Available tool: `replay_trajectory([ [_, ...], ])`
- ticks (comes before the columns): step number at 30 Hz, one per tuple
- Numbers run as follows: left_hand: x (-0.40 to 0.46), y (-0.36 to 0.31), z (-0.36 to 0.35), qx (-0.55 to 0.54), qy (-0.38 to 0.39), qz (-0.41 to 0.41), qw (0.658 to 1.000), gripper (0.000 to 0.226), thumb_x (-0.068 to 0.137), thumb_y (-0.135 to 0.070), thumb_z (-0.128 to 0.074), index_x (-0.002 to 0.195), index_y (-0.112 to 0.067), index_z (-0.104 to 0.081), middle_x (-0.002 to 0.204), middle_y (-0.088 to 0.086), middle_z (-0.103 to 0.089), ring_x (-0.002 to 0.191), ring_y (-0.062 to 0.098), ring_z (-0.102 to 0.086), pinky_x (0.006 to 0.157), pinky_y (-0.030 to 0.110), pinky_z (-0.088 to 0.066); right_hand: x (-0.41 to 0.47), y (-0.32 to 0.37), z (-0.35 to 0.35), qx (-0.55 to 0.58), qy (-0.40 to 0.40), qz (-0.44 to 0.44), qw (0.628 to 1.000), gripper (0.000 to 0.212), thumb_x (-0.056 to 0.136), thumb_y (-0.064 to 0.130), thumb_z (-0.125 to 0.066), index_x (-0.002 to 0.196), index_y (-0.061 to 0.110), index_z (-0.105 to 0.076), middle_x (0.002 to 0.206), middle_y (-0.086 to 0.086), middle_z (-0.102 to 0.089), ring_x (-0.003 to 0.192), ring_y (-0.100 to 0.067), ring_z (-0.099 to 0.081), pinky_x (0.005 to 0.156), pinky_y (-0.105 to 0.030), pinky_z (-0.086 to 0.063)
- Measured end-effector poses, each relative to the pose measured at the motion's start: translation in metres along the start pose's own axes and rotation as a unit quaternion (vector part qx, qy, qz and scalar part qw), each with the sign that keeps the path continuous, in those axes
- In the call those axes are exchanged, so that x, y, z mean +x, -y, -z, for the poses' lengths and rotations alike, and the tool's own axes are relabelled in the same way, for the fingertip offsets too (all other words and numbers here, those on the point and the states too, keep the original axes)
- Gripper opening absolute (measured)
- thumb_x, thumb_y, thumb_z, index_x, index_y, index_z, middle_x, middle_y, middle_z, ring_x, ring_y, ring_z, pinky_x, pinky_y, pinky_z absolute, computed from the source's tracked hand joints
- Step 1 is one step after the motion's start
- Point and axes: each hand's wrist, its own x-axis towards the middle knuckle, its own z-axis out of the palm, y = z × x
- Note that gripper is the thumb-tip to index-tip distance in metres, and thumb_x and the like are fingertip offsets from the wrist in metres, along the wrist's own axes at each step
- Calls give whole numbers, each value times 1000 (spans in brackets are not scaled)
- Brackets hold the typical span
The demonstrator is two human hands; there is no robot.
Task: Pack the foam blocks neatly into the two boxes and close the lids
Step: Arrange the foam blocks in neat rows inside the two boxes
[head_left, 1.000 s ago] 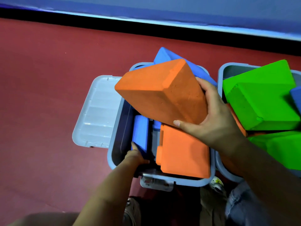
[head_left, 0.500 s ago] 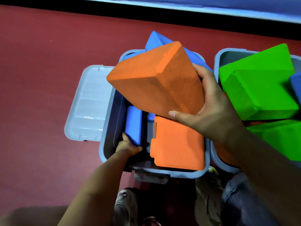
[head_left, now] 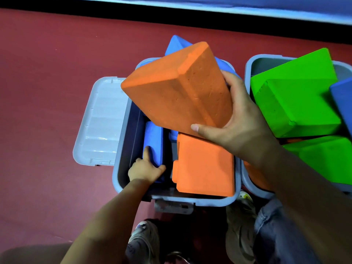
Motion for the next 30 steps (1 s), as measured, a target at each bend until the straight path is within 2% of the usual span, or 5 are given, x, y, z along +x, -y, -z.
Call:
replay_trajectory([
  [5,-3,-5,-1,-26,-20,9,999,83,75,-58,-56,145,-38,-17,112,13,-50,108,33,-51,82,40,-47,1,1,1,-6,-3,-1,1000,104,58,38,-86,143,32,-27,140,8,-43,125,-7,-45,105,-29,-39],
  [14,0,-5,4,-22,84,6,996,93,80,-60,-60,144,-55,7,119,13,-34,96,31,-51,79,36,-47,-1,2,3,-6,-1,-9,1000,103,59,38,-86,143,36,-26,139,11,-41,124,-4,-44,100,-19,-35],
  [16,4,-5,12,-53,99,14,994,94,80,-49,-66,146,-53,2,124,16,-35,88,29,-54,82,32,-47,0,2,3,-3,3,-8,1000,104,59,38,-86,143,35,-25,140,11,-41,124,-4,-43,101,-20,-35],
  [21,14,-5,31,-38,115,19,992,92,79,-45,-66,146,-53,-3,130,19,-40,109,31,-55,94,32,-44,1,3,5,0,6,-7,1000,105,58,34,-87,144,35,-26,139,11,-41,125,-3,-40,104,-20,-33],
  [30,33,-12,61,-16,120,-11,993,90,75,-40,-68,148,-45,-15,121,3,-63,105,21,-62,89,31,-50,2,1,7,-21,-3,-24,999,105,59,34,-85,144,36,-24,143,10,-38,128,-7,-39,107,-24,-32],
])
